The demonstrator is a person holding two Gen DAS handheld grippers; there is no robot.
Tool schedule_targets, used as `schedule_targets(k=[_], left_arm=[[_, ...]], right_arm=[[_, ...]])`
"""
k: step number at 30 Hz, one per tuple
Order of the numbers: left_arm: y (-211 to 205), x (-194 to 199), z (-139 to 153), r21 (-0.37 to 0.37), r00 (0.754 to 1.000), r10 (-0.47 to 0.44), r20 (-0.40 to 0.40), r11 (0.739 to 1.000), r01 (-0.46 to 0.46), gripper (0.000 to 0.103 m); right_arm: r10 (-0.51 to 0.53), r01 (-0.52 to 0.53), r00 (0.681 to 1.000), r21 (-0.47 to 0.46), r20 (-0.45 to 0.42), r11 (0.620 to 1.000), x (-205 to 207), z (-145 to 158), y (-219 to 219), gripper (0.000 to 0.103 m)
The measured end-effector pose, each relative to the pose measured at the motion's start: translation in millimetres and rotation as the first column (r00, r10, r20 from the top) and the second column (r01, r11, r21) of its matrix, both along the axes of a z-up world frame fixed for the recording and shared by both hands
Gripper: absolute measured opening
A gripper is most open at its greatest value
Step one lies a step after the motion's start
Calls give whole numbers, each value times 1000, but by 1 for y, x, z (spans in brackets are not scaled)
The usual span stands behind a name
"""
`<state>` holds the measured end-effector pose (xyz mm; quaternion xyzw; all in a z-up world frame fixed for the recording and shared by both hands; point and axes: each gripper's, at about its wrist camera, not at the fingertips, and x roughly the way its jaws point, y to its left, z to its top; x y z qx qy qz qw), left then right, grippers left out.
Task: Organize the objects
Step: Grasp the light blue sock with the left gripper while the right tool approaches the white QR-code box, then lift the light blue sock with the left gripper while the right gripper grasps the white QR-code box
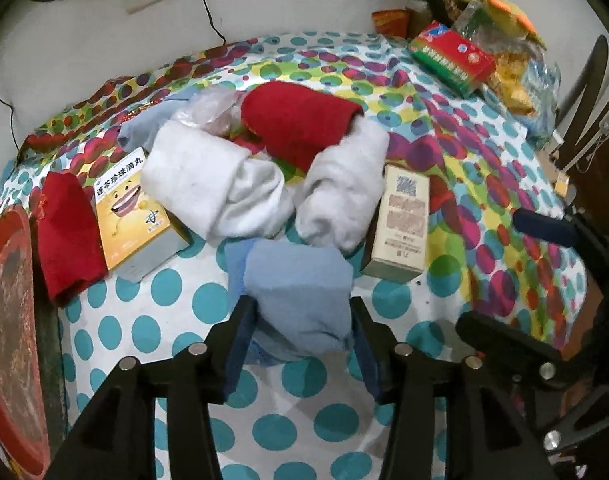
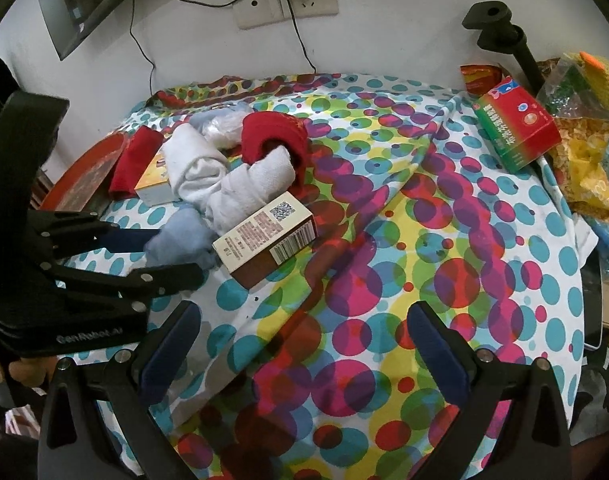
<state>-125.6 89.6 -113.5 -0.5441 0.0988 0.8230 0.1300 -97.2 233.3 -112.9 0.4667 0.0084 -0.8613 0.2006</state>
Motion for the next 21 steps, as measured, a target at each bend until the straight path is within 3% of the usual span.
schedule_targets(k=[2, 5, 12, 18, 21], left_arm=[[4, 3, -3, -36, 999, -21, -27, 999, 20, 49], [0, 5, -4, -15, 999, -22, -43, 1000, 21, 50], [-2, -3, -4, -7, 1000, -5, -2, 1000, 5, 50], [-3, -1, -3, 2, 1000, -10, -15, 1000, 10, 50], [-4, 2, -1, 4, 1000, -16, -26, 1000, 16, 44]], right_arm=[[3, -3, 1000, -3, 3, 1000, -1, -1, -1, 103], [-5, 5, 1000, -5, 3, 1000, -2, -1, 1, 103], [-15, 15, 1000, -15, 13, 1000, -6, -2, 1, 103], [-15, 15, 1000, -10, 7, 1000, -5, -1, 0, 103], [-17, 17, 1000, -2, 8, 1000, -7, 0, -1, 103]])
